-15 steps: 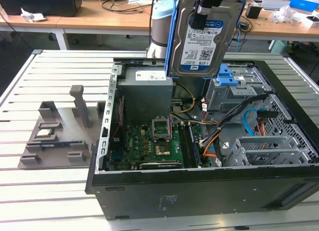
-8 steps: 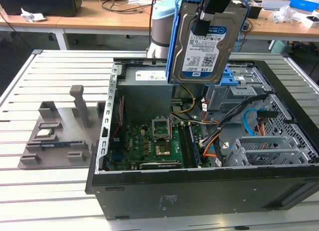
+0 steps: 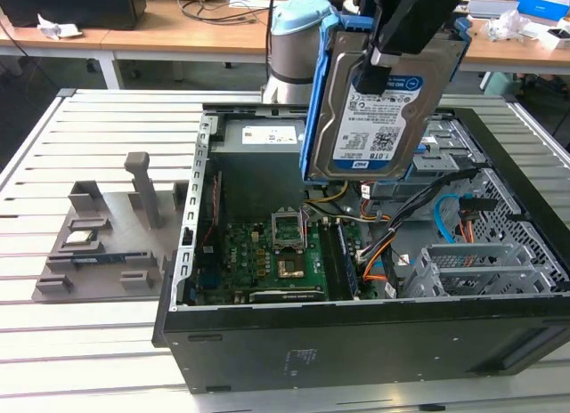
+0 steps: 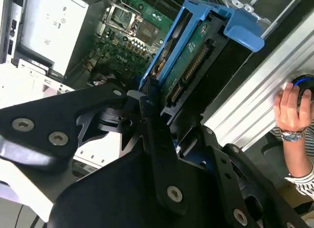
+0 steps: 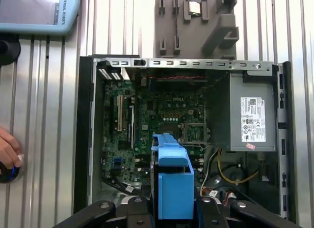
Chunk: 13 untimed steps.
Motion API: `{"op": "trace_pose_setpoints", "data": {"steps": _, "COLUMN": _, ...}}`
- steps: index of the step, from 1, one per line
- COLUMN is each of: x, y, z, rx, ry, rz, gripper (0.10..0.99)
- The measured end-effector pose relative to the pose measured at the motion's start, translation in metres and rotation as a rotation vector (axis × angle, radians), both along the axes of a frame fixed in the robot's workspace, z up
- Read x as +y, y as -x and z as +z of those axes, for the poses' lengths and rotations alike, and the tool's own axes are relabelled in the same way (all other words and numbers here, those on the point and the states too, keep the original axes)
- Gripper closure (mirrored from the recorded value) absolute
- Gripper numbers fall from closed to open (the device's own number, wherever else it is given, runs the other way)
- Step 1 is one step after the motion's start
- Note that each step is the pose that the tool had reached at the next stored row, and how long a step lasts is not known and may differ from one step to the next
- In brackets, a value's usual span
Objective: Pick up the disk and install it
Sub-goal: 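Pick up the disk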
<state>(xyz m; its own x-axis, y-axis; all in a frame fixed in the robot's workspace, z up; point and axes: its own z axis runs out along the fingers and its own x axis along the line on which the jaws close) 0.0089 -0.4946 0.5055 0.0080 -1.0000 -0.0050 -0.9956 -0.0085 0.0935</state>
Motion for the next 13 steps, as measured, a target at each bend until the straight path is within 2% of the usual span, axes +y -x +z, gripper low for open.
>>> {"op": "trace_pose_setpoints", "data": {"steps": 2, "x": -0.0090, "y": 0.0000, "z": -0.0003, "rx": 0.0000, "ry": 0.000, "rz": 0.000, "gripper": 0.722}}
{"op": "trace_pose_setpoints", "data": {"steps": 5, "x": -0.0183, "y": 0.0000, "z": -0.0005, "rx": 0.0000, "ry": 0.000, "rz": 0.000, "gripper": 0.722}}
{"op": "trace_pose_setpoints", "data": {"steps": 10, "x": -0.0412, "y": 0.0000, "z": -0.0011, "rx": 0.0000, "ry": 0.001, "rz": 0.000, "gripper": 0.722}}
{"op": "trace_pose_setpoints", "data": {"steps": 13, "x": -0.0622, "y": 0.0000, "z": -0.0016, "rx": 0.0000, "ry": 0.001, "rz": 0.000, "gripper": 0.722}}
